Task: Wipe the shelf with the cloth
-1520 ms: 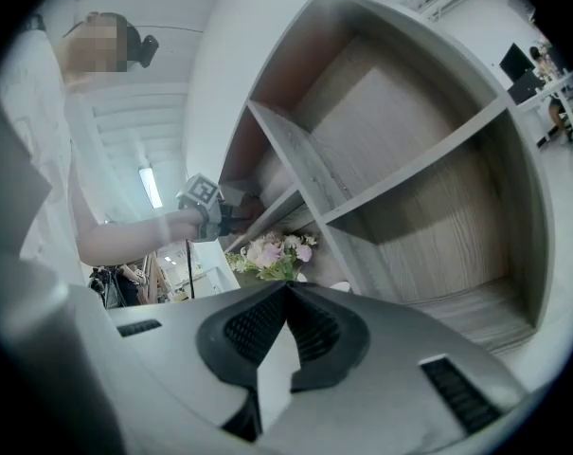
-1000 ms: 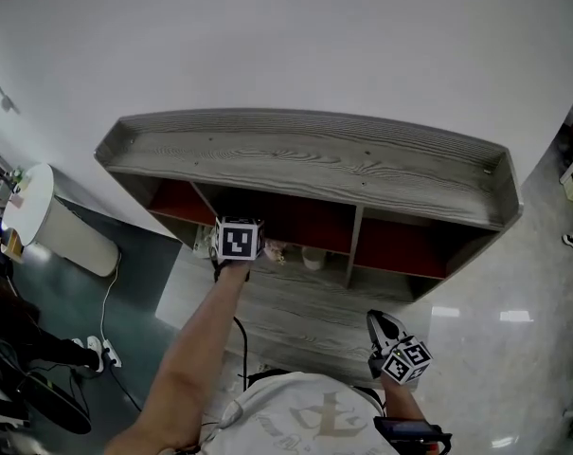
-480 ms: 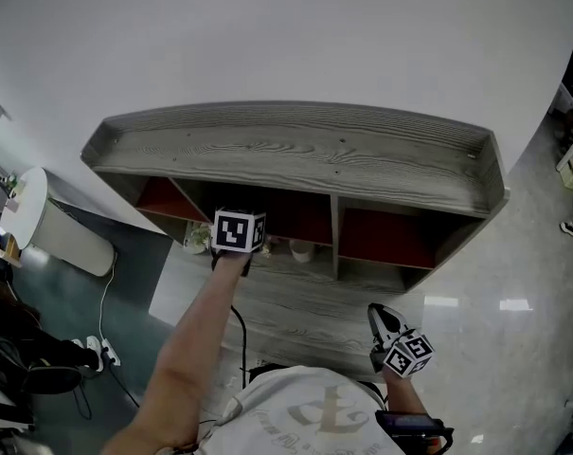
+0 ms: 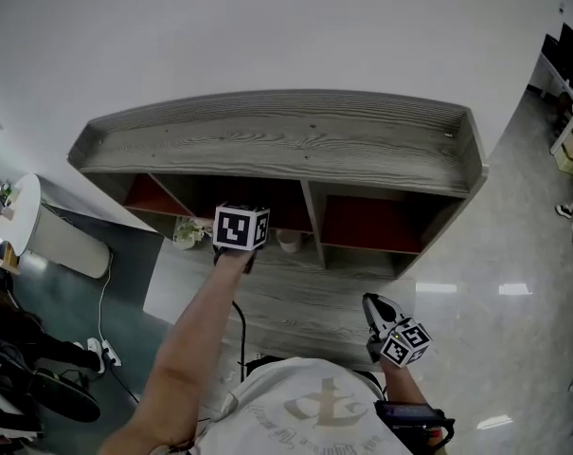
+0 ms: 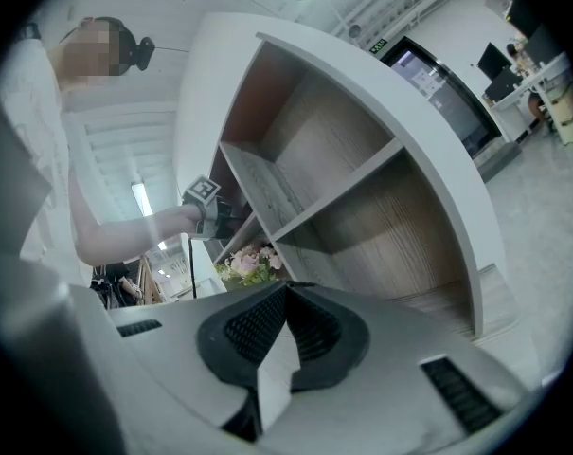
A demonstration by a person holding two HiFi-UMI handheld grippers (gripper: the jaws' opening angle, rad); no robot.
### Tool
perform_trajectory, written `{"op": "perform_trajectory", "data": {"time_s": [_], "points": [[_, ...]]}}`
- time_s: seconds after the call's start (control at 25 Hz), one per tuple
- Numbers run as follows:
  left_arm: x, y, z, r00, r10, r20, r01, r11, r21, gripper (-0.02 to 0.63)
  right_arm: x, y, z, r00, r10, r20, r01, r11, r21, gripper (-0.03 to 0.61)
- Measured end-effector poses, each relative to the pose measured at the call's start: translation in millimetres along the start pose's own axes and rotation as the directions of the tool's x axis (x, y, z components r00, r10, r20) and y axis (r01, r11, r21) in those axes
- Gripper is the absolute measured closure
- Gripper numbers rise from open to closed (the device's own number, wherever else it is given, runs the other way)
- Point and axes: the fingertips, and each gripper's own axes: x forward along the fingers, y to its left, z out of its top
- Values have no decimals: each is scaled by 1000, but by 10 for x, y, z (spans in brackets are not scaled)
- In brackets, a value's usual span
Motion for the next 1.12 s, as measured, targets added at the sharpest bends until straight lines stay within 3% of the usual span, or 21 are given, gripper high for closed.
{"op": "perform_trajectory", "data": {"time_s": [0.76,0.96,1.12], "points": [[-26,-890,17,972,-233,-23,233,972,7,548,-206,48,-103,999,-30,17,30,999,26,572],[-175,-1014,-65,960,-275,44,276,961,-19,548,-239,184,-176,999,-34,1,34,999,16,572],[-338,-1052,-145,931,-320,175,340,936,-95,548,-281,243,-199,998,-67,4,67,998,18,572]]}}
